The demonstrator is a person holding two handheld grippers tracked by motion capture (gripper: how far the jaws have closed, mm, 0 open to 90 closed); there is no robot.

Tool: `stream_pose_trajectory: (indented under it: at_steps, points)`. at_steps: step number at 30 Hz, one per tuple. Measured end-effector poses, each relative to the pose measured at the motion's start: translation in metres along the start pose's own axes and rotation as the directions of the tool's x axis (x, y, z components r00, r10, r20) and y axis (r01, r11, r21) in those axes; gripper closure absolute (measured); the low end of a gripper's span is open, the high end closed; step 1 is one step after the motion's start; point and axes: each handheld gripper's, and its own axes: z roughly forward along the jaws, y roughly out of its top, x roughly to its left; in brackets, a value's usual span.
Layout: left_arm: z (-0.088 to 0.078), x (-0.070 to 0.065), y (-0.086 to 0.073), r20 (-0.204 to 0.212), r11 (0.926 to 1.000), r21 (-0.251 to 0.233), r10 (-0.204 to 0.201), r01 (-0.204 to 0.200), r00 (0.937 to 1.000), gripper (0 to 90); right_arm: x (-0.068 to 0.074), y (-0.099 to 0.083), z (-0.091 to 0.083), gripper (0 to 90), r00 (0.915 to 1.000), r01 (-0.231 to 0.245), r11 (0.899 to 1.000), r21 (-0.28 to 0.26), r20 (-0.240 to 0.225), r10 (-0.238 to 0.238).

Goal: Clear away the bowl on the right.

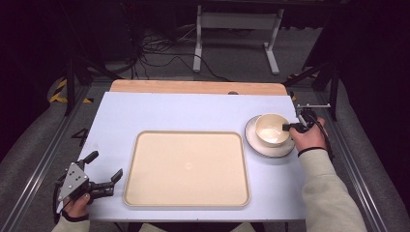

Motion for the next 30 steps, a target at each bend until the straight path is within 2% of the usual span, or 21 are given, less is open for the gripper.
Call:
stream_pose_trajectory:
  at_steps: [9, 13, 18, 30]
  points:
    - [0.000, 0.000, 0.000, -0.001, 1.0000, 0.004, 0.001, -0.001, 1.0000, 0.2, 0.003, 0.003, -0.011, 82.9, 1.0000, 0.006, 1.000, -0.011, 0.000, -0.006]
    - [0.000, 0.000, 0.000, -0.001, 1.0000, 0.003, 0.001, -0.001, 1.0000, 0.2, 0.006, 0.007, -0.018, 82.9, 1.0000, -0.003, 1.000, 0.005, 0.008, 0.003]
    - [0.000, 0.000, 0.000, -0.001, 1.0000, 0.005, 0.001, -0.001, 1.0000, 0.2, 0.014, 0.010, -0.025, 82.8, 0.9999, 0.001, 1.000, 0.027, 0.014, -0.002]
    - [0.000, 0.000, 0.000, -0.001, 1.0000, 0.003, 0.000, 0.000, 1.0000, 0.2, 0.031, 0.018, -0.041, 82.8, 0.9998, -0.003, 0.999, 0.032, 0.020, 0.002]
